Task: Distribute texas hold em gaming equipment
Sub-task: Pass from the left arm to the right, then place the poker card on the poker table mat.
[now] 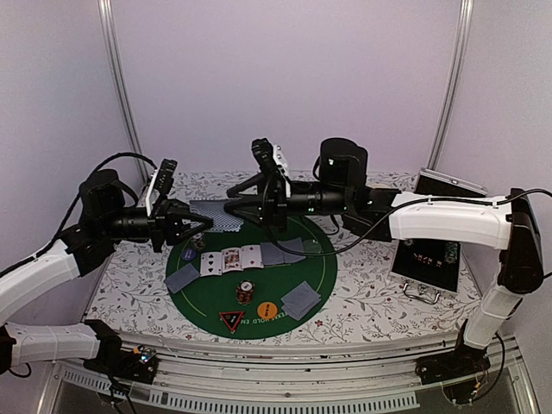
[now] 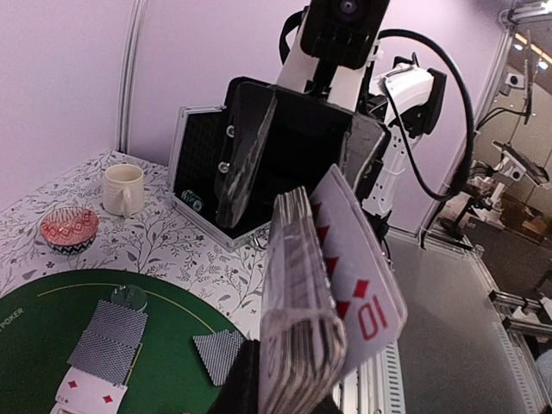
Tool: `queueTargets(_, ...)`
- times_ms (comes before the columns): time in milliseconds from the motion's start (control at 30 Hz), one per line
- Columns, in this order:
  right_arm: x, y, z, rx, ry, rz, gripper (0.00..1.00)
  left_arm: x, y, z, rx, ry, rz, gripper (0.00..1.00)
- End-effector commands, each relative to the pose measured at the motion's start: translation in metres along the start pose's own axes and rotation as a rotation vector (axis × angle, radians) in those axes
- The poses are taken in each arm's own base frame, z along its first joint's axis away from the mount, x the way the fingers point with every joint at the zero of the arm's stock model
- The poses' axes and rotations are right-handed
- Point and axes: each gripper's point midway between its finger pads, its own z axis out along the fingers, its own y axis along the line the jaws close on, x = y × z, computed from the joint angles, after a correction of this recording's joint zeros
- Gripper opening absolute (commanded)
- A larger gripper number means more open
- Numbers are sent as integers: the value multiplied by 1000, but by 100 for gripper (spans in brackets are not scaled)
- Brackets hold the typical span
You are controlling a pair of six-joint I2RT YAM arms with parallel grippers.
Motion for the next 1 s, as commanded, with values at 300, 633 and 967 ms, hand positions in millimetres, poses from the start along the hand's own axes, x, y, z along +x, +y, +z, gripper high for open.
queueTargets(300,18,2,7,-31,85,72,1,-4,-9,0,25,-10,45,0)
queueTargets(633,44,-38,-67,206,153,377,1,0,26,-3,-184,7,42,84)
queueTargets(967,196,-64,-215,656,318,967,1,3,45,-6,-280,24,28,90)
